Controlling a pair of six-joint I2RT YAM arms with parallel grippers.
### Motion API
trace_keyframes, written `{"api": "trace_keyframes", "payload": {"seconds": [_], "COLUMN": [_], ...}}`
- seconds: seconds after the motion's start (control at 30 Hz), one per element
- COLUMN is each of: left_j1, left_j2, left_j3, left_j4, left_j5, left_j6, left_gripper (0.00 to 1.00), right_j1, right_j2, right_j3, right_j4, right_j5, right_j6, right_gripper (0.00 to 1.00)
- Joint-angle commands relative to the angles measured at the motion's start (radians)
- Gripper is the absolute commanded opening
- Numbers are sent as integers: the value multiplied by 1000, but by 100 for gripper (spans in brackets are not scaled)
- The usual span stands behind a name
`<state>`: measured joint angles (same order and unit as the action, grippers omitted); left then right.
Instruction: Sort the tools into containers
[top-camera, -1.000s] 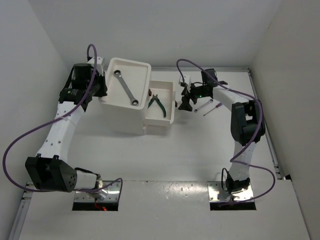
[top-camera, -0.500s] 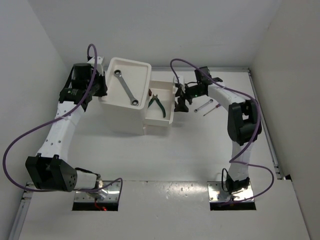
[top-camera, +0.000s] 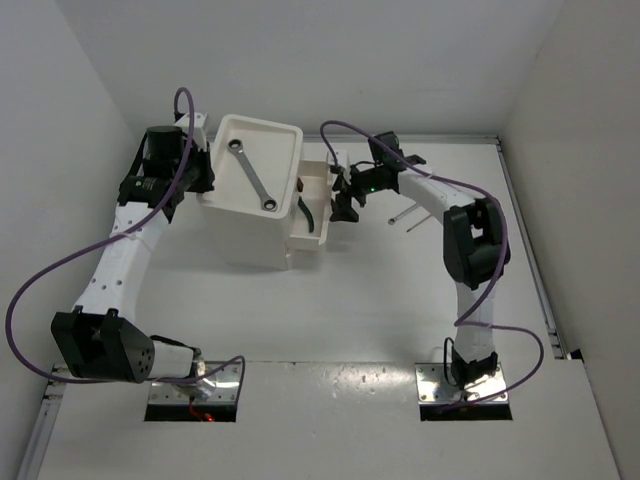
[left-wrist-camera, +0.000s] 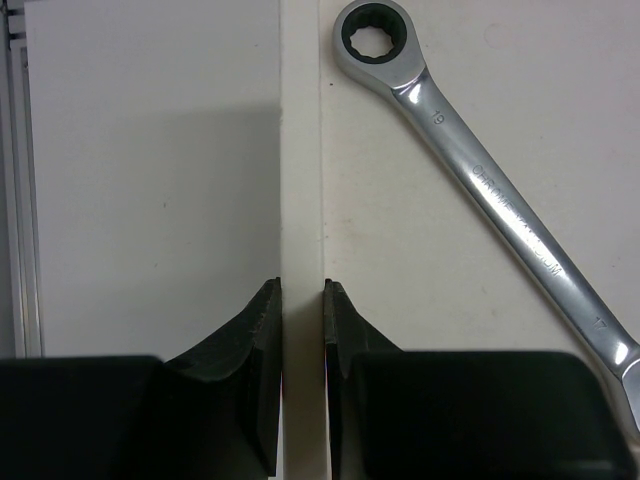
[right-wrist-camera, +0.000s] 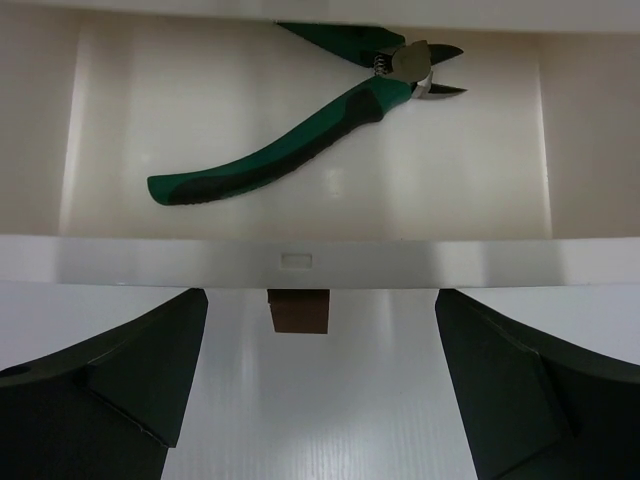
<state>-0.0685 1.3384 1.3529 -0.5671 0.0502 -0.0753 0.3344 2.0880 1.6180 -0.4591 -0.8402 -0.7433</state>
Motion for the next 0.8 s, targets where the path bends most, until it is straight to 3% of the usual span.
{"api": "trace_keyframes", "payload": {"seconds": [0.0, 0.6, 0.77], "left_j1": [-22, -31, -31], "left_j2": [64, 64, 64], "left_j3": [-41, -70, -81], "left_j4": [-40, -22, -22], "left_j5": [117, 154, 154], "left_j6": [-18, -37, -46], "left_gripper": [0, 0, 0], "right_j1": [51, 166, 175], "right_j2": [1, 79, 103], "right_j3": [46, 57, 77], "right_j4": [138, 480, 608], "right_j5": [-91, -91, -82], "right_j6": [80, 407, 568], "right_gripper": [97, 99, 99]}}
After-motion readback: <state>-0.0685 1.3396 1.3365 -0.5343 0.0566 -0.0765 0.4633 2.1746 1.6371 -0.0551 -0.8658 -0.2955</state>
